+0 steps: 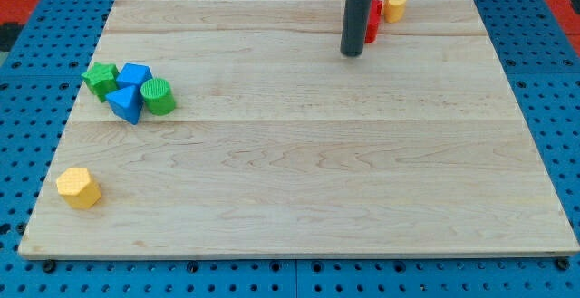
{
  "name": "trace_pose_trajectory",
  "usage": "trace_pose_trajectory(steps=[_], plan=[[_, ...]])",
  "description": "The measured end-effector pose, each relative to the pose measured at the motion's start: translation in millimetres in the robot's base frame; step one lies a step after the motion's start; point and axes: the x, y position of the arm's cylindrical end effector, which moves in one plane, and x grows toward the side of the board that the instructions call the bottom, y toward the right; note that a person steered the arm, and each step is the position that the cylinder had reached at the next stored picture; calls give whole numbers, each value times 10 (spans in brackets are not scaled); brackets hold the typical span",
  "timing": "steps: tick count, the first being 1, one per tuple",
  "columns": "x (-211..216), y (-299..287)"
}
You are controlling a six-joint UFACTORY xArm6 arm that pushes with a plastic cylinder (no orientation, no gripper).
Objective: Place yellow hexagon below yellow heart
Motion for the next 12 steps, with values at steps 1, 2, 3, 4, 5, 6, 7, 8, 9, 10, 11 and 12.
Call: trace_pose_trajectory(steps=[1, 2, 3, 4, 5, 6, 7, 8, 9, 10, 11, 12], plan=[[1093, -130], [2194, -968], [2623, -1918], [2641, -3064], [2317, -3672], [2047, -3231], [1910, -2452], [1609, -2029], [1509, -2571], [1210, -2771], [1048, -1648], [1099, -1179]])
